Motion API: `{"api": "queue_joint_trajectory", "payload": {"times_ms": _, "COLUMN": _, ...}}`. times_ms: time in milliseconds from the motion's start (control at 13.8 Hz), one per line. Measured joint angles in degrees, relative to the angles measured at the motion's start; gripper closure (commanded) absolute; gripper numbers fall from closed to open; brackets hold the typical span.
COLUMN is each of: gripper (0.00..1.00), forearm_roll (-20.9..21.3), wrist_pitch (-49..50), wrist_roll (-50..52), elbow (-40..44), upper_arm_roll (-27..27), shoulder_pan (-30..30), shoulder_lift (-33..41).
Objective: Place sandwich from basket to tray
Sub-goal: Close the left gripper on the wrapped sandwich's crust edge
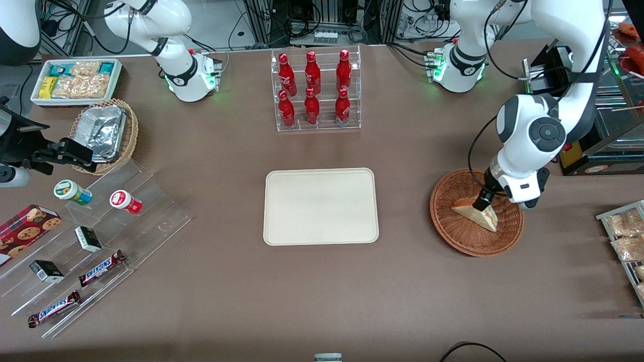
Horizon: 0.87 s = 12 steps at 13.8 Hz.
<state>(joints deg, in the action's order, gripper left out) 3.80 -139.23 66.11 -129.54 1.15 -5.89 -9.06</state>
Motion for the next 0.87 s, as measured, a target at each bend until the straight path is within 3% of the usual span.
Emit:
{"api": "queue_joint_trajectory", "payload": {"times_ms": 218, "gripper": 0.02, "forearm_roll": 0.09, "wrist_pitch": -1.75, "wrist_roll": 0.02, "elbow": -0.08, "upper_arm_roll": -0.04, "shoulder_pan": 0.0, "shoulder_lift": -2.21}}
{"api": "queue_joint_trajectory", "payload": {"times_ms": 291, "gripper": 0.27, "forearm_roll": 0.23, "wrist_pitch": -2.16, "wrist_roll": 0.04, "elbow": -0.08, "upper_arm_roll": -0.06, "shoulder_pan": 0.0, "shoulder_lift": -2.73}}
{"api": "queue_joint_trajectory", "payload": {"times_ms": 364, "gripper": 0.7, "forearm_roll": 0.59, "wrist_pitch": -2.82, "wrist_roll": 0.1, "elbow": -0.08, "upper_arm_roll": -0.11, "shoulder_pan": 0.0, "shoulder_lift": -3.1}}
{"api": "queue_joint_trajectory", "payload": {"times_ms": 436, "gripper": 0.93, "forearm_roll": 0.69, "wrist_pitch": -3.09, "wrist_roll": 0.17, "elbow": -0.08, "upper_arm_roll": -0.18, "shoulder_pan": 0.0, "shoulder_lift": -3.36}}
{"api": "queue_joint_trajectory", "payload": {"times_ms": 509, "gripper": 1.0, "forearm_roll": 0.71, "wrist_pitch": -3.23, "wrist_roll": 0.18, "elbow": -0.08, "upper_arm_roll": -0.27, "shoulder_pan": 0.01, "shoulder_lift": -3.51}}
{"api": "queue_joint_trajectory", "payload": {"times_ms": 873, "gripper": 1.0, "forearm_roll": 0.82, "wrist_pitch": -3.6, "wrist_roll": 0.18, "elbow": 0.18, "upper_arm_roll": -0.46, "shoulder_pan": 0.04, "shoulder_lift": -3.51}}
